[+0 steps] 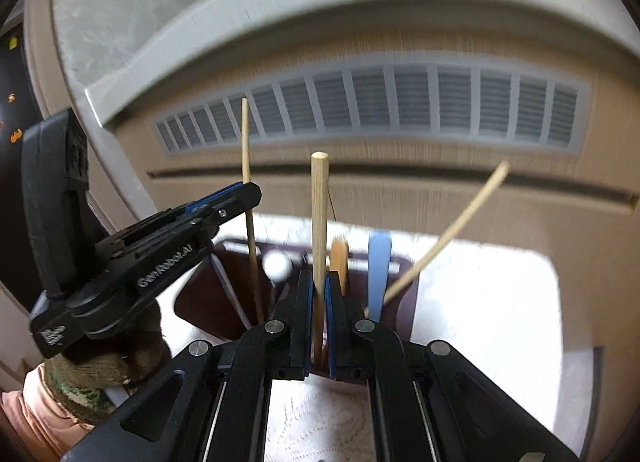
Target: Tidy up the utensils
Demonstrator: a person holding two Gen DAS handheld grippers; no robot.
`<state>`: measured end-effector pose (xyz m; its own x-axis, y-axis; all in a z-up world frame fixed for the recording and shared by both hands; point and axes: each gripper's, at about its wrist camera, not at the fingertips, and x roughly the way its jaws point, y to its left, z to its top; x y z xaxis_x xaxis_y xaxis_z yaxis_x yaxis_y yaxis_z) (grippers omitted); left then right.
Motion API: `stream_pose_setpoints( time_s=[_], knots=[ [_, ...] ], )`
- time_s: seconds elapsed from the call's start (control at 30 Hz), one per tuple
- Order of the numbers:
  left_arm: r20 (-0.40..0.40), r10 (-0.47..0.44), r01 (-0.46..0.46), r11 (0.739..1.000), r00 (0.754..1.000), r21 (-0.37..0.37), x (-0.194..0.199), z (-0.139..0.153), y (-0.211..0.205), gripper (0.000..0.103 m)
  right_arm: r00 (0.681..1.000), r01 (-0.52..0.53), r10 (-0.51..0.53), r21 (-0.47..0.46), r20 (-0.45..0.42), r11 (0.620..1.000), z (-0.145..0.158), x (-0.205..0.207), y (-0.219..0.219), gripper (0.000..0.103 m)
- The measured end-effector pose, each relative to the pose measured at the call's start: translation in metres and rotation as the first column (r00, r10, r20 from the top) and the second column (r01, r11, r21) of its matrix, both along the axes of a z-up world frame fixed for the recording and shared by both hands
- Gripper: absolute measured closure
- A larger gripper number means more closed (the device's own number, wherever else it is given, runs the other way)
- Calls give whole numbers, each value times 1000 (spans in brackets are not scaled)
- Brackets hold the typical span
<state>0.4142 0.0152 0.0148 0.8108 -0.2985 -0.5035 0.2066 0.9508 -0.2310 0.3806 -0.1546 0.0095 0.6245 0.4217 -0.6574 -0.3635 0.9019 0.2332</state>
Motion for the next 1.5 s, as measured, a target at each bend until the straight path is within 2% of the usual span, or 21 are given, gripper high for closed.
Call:
stream_pose_setpoints(
  time_s=[0.07,0.1,0.13,0.17,0.27,0.37,0.43,0.53,0.7,0.77,0.8,0.83,0.87,0.9,0.93,1.03,1.07,1.13,1.3,1.4,1.5],
  knots=[
    [-14,5,-5,1000,1000,-9,-3,-2,3,95,1000,15,-15,1,-16,1000,-7,1,-2,95],
    [-17,6,-6,1000,1000,-20,-7,-2,5,94,999,32,-32,2,-25,999,-10,2,-5,87],
    [-19,13,-14,1000,1000,-26,-12,-1,9,93,998,49,-49,8,-27,999,-11,2,-9,74],
    [-20,24,-24,999,1000,-30,-17,1,13,89,998,61,-61,12,-19,998,-11,-1,-12,68],
    [-40,88,-89,996,995,-28,-37,5,32,73,997,71,-71,-1,10,997,-8,-14,-21,66],
    [-65,150,-150,989,987,1,-59,5,52,63,990,127,-122,-70,72,989,-1,-36,-26,54],
    [-91,184,-183,983,979,25,-80,2,68,55,989,134,-128,-77,76,988,1,-52,-33,43],
    [-137,242,-231,969,961,93,-120,-8,88,46,989,143,-138,-96,59,985,1,-75,-39,35],
    [-270,293,-270,956,917,119,-184,-41,108,44,980,200,-195,-142,48,969,-20,-117,-32,20],
    [-353,285,-277,958,891,75,-198,-58,115,44,960,280,-273,-172,61,944,-25,-126,-27,20],
    [-443,255,-289,957,859,-9,-196,-67,120,45,951,309,-304,-183,57,933,-24,-126,-23,18],
    [-466,219,-269,962,857,-43,-196,-69,119,46,956,294,-291,-196,45,936,-23,-124,-18,18],
    [-458,198,-242,970,867,-38,-202,-68,116,46,963,267,-267,-240,34,933,-19,-125,-9,18],
    [-441,228,-254,967,868,0,-206,-66,115,46,967,254,-247,-284,58,925,-16,-131,-2,18],
    [-440,260,-281,960,860,18,-209,-66,118,45,968,249,-231,-276,98,928,-12,-137,1,15],
    [-454,349,-384,923,820,18,-214,-64,135,44,971,237,-225,-191,81,953,-9,-137,-4,12],
    [-445,376,-405,914,813,33,-215,-65,135,44,973,226,-213,-192,85,955,-13,-139,-5,12],
    [-456,383,-399,915,804,64,-212,-74,130,44,967,252,-233,-240,107,937,-25,-147,-5,11],
    [-505,325,-326,941,800,89,-189,-102,112,44,980,193,-200,-239,-5,952,-56,-157,0,12],
    [-460,359,-320,933,812,164,-182,-105,102,44,983,160,-175,-199,-59,967,-63,-160,-3,12],
    [-434,358,-308,934,827,184,-180,-106,98,44,981,129,-148,-148,-122,980,-69,-161,-1,17]
  ],
)
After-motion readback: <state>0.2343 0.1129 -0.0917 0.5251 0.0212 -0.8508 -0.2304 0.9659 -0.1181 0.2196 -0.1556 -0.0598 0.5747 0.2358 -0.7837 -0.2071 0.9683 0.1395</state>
